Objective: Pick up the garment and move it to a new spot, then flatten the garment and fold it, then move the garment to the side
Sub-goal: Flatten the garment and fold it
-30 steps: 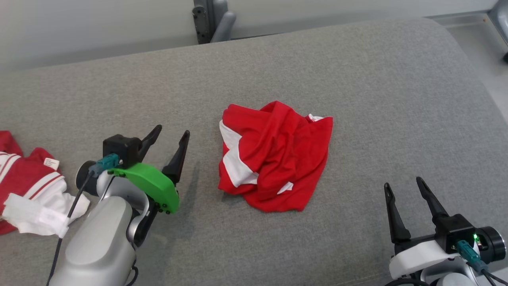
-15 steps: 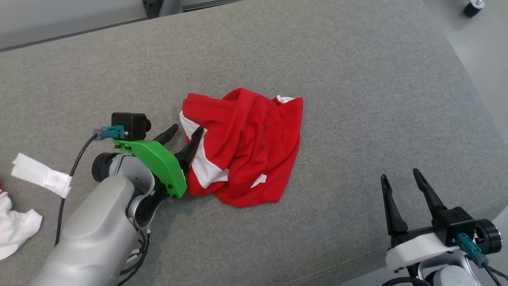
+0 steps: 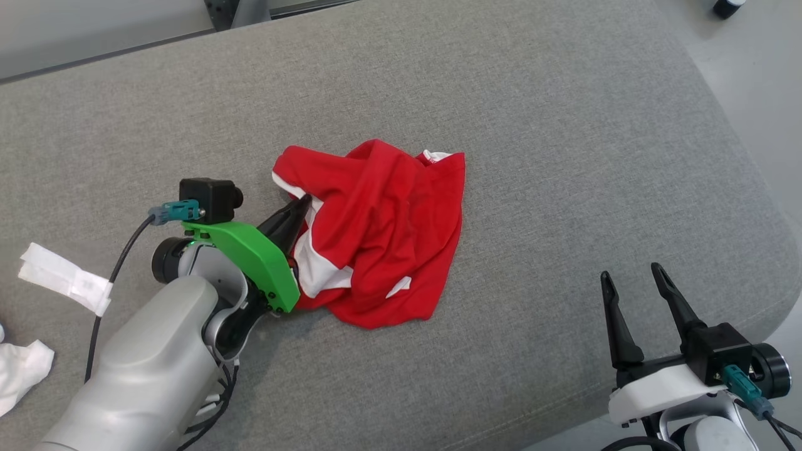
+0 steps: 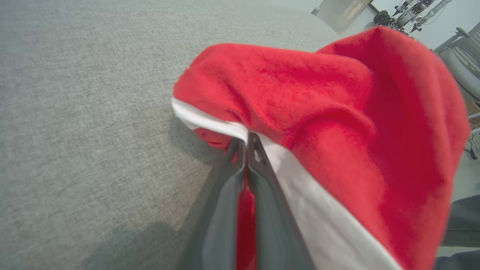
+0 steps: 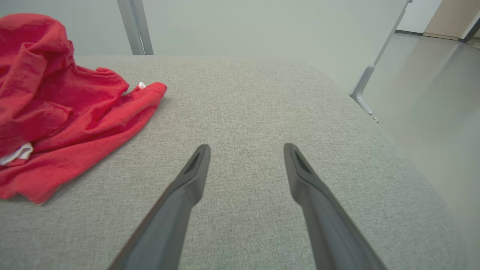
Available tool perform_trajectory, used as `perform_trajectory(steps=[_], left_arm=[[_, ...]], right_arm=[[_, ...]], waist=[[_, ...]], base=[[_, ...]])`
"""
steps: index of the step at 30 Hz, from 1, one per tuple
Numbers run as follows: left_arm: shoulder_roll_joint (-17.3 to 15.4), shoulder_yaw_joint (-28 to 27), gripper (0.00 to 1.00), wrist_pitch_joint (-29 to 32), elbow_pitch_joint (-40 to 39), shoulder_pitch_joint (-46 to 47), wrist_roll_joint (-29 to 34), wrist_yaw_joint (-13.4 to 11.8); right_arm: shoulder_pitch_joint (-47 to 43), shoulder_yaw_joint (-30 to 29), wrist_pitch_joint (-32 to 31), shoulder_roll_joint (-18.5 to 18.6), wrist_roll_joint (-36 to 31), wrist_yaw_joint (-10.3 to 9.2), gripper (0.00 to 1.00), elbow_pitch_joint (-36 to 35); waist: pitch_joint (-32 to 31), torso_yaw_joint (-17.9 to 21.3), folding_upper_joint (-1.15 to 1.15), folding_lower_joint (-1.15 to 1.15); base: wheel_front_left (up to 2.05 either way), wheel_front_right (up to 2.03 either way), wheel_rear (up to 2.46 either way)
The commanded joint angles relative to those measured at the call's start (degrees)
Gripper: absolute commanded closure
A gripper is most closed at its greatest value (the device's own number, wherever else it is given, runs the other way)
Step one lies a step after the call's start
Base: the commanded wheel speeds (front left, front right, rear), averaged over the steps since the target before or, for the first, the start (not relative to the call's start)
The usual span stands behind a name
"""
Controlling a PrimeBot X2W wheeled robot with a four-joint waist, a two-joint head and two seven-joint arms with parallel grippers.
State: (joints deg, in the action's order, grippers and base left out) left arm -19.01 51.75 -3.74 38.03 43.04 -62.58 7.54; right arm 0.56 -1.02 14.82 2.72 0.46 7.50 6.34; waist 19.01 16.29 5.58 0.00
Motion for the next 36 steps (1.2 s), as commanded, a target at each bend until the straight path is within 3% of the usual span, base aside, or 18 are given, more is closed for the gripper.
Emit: perform_trajectory(steps=[1,7,12,17,23,29,36], left_arm=[[-0.46,0.01,1.0,-0.64,-0.11,0.87,-0.59,-0.04],[-1.73,1.12,1.0,-4.58,-2.39,2.42,1.05,-0.1],[-2.94,0.88,1.0,-3.35,-9.66,2.88,1.31,-2.94],[-5.57,-0.32,1.0,-1.57,-22.68,2.22,1.91,-9.25],[-8.01,-3.65,1.0,-1.77,-39.62,-0.08,2.19,-19.68],[-3.6,-4.82,1.0,-3.06,-51.91,-2.06,0.89,-26.38],[3.23,-2.41,1.0,-4.71,-50.91,-0.08,2.8,-29.28]], right_arm=[[-0.59,-0.19,0.39,0.1,0.65,-0.02,0.0,0.19],[-2.68,-1.45,0.39,0.1,0.96,-0.02,0.0,0.2],[-4.26,-2.34,0.39,0.11,0.51,-0.02,0.0,0.34],[-4.98,-2.44,0.39,0.11,0.32,-0.02,0.0,0.45],[-5.28,-2.48,0.39,0.12,0.62,-0.02,0.0,0.71],[-4.26,-1.48,0.39,0.11,1.32,-0.02,0.0,1.1],[-2.12,0.48,0.38,0.12,2.84,-0.02,0.0,1.67]], waist=[[-0.34,-0.12,0.0,0.0],[-2.53,-2.45,0.0,0.0],[-4.74,-6.01,0.0,0.0],[-6.73,-9.77,0.0,0.0],[-8.26,-13.8,0.0,0.0],[-8.22,-15.19,0.0,0.0],[-6.19,-11.97,0.0,0.0]], base=[[0.0,0.0,0.0],[0.0,0.0,0.0],[0.0,0.0,0.0],[0.0,0.0,0.0],[0.0,0.0,0.0],[0.0,0.0,0.0],[0.0,0.0,0.0]])
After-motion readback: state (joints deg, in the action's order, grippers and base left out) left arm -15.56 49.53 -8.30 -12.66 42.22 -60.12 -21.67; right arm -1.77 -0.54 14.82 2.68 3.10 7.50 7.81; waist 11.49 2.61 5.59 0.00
